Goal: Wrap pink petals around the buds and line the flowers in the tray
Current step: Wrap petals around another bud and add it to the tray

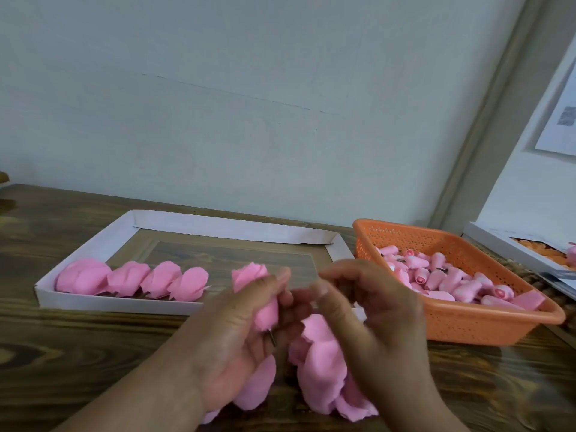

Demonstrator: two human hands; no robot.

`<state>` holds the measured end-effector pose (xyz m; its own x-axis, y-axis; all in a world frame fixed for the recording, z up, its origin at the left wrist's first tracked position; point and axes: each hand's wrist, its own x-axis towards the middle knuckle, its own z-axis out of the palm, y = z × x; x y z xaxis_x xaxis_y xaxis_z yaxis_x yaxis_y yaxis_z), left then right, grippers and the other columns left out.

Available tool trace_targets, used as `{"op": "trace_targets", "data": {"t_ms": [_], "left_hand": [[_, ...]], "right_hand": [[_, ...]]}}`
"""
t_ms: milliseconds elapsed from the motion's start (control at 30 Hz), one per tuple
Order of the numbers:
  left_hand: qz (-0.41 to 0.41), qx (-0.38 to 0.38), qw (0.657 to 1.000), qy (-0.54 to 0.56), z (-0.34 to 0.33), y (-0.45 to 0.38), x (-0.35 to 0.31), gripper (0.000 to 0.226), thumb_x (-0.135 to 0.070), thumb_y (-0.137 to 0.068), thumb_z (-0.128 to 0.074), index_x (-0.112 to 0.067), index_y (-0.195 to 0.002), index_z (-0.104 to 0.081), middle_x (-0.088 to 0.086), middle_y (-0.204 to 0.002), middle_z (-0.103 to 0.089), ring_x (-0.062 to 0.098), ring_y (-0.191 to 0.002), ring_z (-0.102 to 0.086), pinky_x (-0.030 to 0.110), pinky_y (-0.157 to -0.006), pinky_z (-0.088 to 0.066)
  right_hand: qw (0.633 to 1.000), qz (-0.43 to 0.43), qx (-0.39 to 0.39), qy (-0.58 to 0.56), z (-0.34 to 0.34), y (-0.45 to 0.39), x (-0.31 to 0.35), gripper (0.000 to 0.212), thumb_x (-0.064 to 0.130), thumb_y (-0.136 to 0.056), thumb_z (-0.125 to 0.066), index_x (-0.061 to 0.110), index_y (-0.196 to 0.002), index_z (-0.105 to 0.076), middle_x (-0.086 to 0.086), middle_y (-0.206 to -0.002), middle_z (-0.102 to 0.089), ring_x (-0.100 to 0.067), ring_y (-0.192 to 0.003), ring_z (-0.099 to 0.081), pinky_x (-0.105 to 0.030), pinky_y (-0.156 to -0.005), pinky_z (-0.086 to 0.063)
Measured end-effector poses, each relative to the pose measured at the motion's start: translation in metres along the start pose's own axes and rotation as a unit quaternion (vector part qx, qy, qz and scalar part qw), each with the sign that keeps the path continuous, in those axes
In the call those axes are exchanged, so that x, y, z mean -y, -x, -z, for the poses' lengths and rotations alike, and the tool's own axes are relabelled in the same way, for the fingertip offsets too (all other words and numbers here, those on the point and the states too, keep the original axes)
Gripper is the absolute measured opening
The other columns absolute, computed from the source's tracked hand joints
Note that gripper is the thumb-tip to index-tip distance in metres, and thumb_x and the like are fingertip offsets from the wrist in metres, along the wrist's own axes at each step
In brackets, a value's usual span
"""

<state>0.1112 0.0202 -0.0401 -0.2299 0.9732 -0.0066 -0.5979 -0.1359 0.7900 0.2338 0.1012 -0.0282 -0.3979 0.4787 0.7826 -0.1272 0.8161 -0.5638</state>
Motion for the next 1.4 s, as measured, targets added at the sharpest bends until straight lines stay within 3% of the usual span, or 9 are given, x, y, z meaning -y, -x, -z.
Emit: {"op": "trace_targets", "data": {"t_ms": [67, 167, 467, 700, 867, 1000, 1100, 1233, 1400], "left_hand": [[-0.019, -0.057, 0.998, 0.006, -0.009, 0.002, -0.012, 0.027, -0.025, -0.060, -0.071, -0.003, -0.072, -0.064, 0.014, -0.080, -0.072, 0.019, -0.068, -0.070, 0.030, -0.065, -0.058], [0.013, -0.071, 0.995, 0.069, -0.009, 0.002, -0.004, 0.033, -0.030, -0.061, -0.072, -0.005, -0.082, -0.069, 0.011, -0.095, -0.073, 0.021, -0.074, -0.071, 0.035, -0.060, -0.060], [0.008, -0.112, 0.986, 0.122, -0.028, -0.005, -0.002, 0.021, -0.029, -0.060, -0.070, -0.009, -0.062, -0.066, 0.010, -0.091, -0.075, 0.018, -0.089, -0.071, 0.025, -0.050, -0.056], [-0.015, -0.104, 0.992, 0.073, -0.029, -0.009, -0.001, 0.017, -0.027, -0.063, -0.069, -0.010, -0.064, -0.070, 0.007, -0.087, -0.075, 0.015, -0.068, -0.072, 0.029, -0.066, -0.057], [-0.033, -0.100, 0.994, -0.008, -0.022, -0.015, -0.007, 0.018, -0.030, -0.059, -0.070, -0.013, -0.058, -0.065, 0.006, -0.090, -0.075, 0.022, -0.071, -0.068, 0.031, -0.068, -0.046], [-0.022, -0.078, 0.991, -0.110, -0.015, -0.024, -0.016, 0.038, -0.041, -0.077, -0.065, -0.018, -0.049, -0.053, 0.006, -0.097, -0.075, 0.032, -0.081, -0.046, 0.026, -0.051, -0.032], [-0.017, -0.111, 0.980, -0.161, -0.006, -0.037, -0.029, 0.049, -0.033, -0.093, -0.055, -0.016, -0.048, -0.049, 0.010, -0.091, -0.072, 0.023, -0.060, -0.054, 0.024, -0.045, -0.036], [-0.058, -0.245, 0.903, -0.348, 0.029, -0.051, -0.066, 0.043, -0.035, -0.098, -0.050, -0.010, -0.062, -0.050, 0.011, -0.073, -0.055, 0.021, -0.070, -0.049, 0.031, -0.068, -0.035], [-0.039, -0.285, 0.786, -0.547, 0.065, -0.064, -0.090, 0.045, -0.038, -0.101, -0.040, -0.008, -0.072, -0.057, 0.008, -0.064, -0.048, 0.021, -0.072, -0.047, 0.031, -0.073, -0.036]], "right_hand": [[0.990, 0.114, 0.011, 0.088, -0.008, 0.010, 0.003, 0.014, 0.026, -0.075, -0.068, 0.014, -0.083, -0.065, 0.013, -0.076, -0.061, 0.002, -0.068, -0.056, -0.013, -0.063, -0.044], [0.961, 0.190, 0.043, 0.196, -0.023, 0.016, 0.000, 0.027, 0.019, -0.069, -0.076, 0.008, -0.093, -0.068, -0.003, -0.086, -0.069, -0.013, -0.070, -0.065, -0.024, -0.058, -0.051], [0.952, 0.180, -0.043, 0.244, -0.040, 0.016, -0.003, 0.011, 0.011, -0.078, -0.058, 0.007, -0.071, -0.066, -0.001, -0.069, -0.063, -0.018, -0.058, -0.059, -0.028, -0.048, -0.047], [0.993, -0.108, -0.043, -0.033, -0.043, 0.018, 0.006, 0.028, 0.003, -0.072, -0.071, 0.029, -0.078, -0.063, 0.017, -0.065, -0.063, 0.003, -0.059, -0.058, -0.007, -0.057, -0.042], [0.890, -0.331, 0.016, -0.312, -0.038, 0.008, 0.009, 0.011, -0.001, -0.077, -0.071, 0.002, -0.083, -0.063, -0.007, -0.063, -0.067, -0.013, -0.055, -0.060, -0.025, -0.053, -0.044], [0.858, -0.379, 0.075, -0.339, -0.034, 0.000, 0.013, 0.030, 0.003, -0.085, -0.061, 0.016, -0.058, -0.067, -0.003, -0.057, -0.062, -0.009, -0.048, -0.050, -0.021, -0.048, -0.035], [0.900, -0.348, 0.092, -0.245, -0.030, -0.007, 0.017, 0.014, 0.002, -0.083, -0.065, 0.015, -0.076, -0.066, -0.003, -0.065, -0.067, -0.010, -0.055, -0.059, -0.022, -0.053, -0.042], [0.940, -0.312, 0.023, -0.132, -0.010, -0.014, 0.006, 0.034, 0.004, -0.079, -0.070, 0.018, -0.108, -0.058, 0.000, -0.092, -0.069, -0.008, -0.078, -0.065, -0.021, -0.062, -0.046], [0.951, -0.286, -0.042, -0.106, 0.017, -0.014, -0.009, 0.036, 0.001, -0.080, -0.067, 0.015, -0.113, -0.058, -0.003, -0.094, -0.069, -0.008, -0.077, -0.066, -0.018, -0.061, -0.049]]}}
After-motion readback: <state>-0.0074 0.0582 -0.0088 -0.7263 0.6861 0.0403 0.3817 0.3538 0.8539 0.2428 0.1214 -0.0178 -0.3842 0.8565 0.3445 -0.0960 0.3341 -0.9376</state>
